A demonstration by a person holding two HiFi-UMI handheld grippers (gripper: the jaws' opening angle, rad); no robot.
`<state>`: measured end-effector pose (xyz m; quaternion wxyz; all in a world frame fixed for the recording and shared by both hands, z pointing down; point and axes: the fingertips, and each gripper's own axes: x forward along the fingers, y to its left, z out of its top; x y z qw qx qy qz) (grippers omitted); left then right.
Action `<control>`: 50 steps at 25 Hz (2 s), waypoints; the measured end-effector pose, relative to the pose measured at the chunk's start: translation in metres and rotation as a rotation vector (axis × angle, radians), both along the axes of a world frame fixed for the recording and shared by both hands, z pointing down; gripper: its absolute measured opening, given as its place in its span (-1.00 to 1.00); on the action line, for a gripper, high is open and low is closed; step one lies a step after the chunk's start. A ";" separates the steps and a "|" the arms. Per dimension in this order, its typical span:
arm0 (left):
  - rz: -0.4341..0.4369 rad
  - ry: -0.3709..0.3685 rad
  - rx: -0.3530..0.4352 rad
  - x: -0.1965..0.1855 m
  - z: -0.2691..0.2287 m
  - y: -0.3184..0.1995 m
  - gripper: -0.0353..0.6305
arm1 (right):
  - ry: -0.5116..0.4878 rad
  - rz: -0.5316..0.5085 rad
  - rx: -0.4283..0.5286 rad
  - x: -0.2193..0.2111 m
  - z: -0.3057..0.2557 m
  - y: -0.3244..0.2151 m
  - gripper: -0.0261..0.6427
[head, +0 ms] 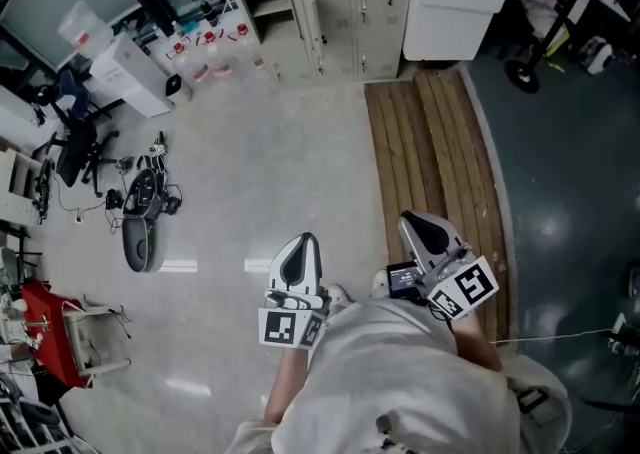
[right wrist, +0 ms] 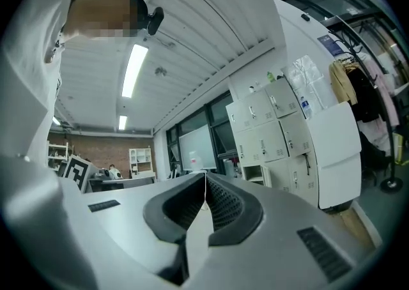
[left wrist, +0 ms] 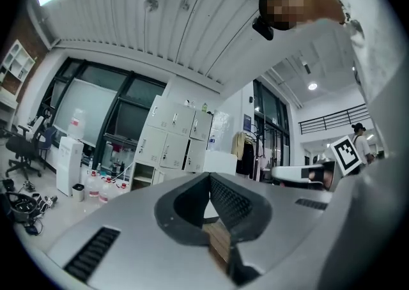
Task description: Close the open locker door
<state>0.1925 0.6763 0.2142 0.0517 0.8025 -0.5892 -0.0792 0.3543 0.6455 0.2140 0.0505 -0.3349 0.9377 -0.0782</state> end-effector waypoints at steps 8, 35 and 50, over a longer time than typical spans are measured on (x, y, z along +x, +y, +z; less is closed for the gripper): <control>-0.034 -0.025 -0.027 0.039 0.008 -0.011 -0.87 | -0.007 -0.033 0.003 0.038 0.013 -0.022 -0.84; 0.060 -0.001 -0.011 -0.035 0.017 -0.192 -0.87 | 0.012 0.056 -0.043 -0.033 0.019 -0.182 -0.84; 0.021 0.007 -0.017 -0.126 0.021 -0.245 -0.87 | -0.027 0.032 -0.097 -0.123 0.028 -0.248 -0.84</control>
